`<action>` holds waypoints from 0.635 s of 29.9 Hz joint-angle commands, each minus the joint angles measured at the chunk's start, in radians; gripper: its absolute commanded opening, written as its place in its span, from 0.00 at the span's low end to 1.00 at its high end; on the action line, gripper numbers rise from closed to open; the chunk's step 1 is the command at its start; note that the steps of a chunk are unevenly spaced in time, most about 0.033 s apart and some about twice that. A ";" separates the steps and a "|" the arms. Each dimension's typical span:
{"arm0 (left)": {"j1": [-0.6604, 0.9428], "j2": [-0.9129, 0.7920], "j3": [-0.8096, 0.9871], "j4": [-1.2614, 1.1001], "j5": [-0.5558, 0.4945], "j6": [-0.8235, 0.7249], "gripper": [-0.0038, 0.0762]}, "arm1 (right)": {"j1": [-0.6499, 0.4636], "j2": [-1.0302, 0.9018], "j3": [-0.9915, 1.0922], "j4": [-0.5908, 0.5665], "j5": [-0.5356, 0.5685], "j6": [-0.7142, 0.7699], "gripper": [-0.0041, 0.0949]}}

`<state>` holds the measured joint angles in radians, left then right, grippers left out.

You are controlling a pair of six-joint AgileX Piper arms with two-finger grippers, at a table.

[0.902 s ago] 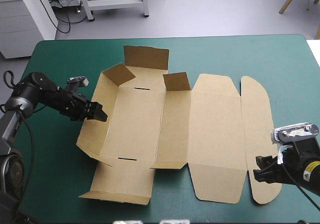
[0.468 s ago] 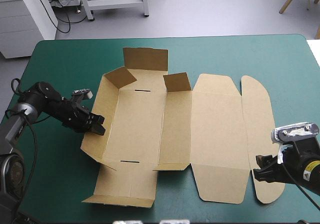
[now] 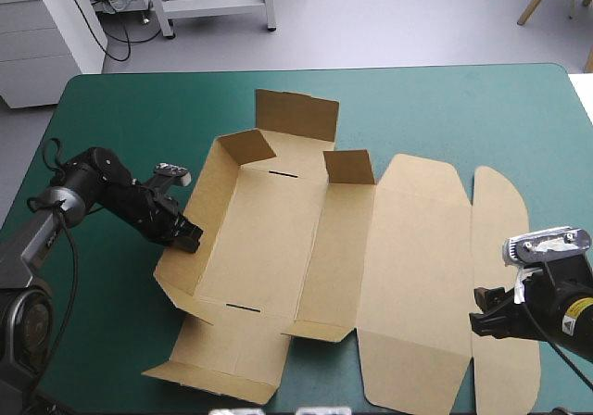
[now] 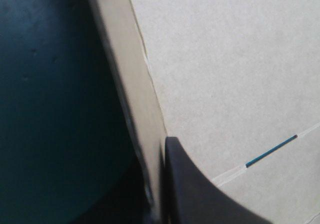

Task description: Fold the box

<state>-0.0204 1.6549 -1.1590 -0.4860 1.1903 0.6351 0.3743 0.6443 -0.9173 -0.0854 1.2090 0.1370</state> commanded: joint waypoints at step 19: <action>-0.315 0.082 -0.510 0.434 -0.294 0.369 0.04 | -0.003 0.001 -0.022 -0.003 -0.048 0.013 0.71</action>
<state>-0.3054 1.7750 -1.6081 -0.0932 1.0197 0.9282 0.3743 0.6443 -0.9173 -0.0854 1.2111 0.1380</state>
